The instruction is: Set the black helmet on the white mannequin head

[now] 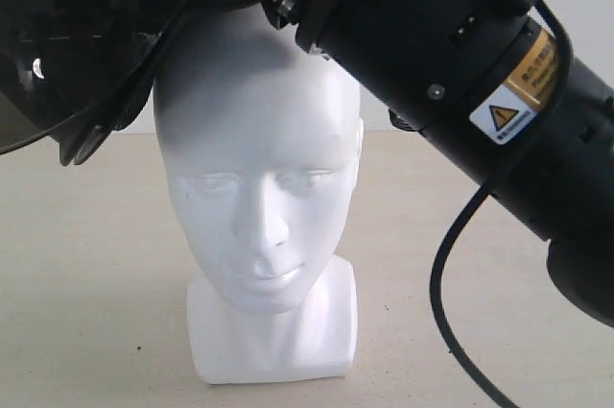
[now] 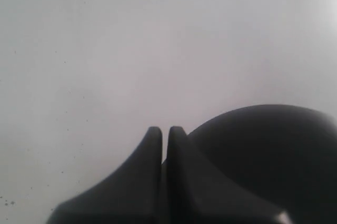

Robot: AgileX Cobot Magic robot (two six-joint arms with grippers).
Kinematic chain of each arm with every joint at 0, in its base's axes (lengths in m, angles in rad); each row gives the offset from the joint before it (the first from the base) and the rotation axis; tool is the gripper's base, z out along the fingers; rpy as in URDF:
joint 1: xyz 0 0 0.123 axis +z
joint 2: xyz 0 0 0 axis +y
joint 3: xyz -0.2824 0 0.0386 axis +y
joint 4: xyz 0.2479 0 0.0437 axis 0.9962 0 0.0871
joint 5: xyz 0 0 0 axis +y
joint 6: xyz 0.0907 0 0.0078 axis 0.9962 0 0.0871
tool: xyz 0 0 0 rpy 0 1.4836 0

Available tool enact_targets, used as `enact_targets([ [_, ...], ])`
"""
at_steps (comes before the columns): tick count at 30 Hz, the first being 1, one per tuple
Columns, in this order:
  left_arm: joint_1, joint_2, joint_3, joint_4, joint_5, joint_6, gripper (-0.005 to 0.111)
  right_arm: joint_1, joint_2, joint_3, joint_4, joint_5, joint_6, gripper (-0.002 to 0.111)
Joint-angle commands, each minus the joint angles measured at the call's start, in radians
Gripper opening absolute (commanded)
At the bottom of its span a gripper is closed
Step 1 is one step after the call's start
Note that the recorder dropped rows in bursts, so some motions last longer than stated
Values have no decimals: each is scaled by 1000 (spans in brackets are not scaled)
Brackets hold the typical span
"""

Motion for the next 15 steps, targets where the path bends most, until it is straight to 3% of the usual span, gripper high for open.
enact_targets([
  [1, -3, 20, -5, -1, -11, -9, 5, -13, -25, 1, 87, -30, -86, 0],
  [15, -3, 27, -5, -13, -44, -9, 5, -13, -31, 41, 196, -30, -143, 0],
])
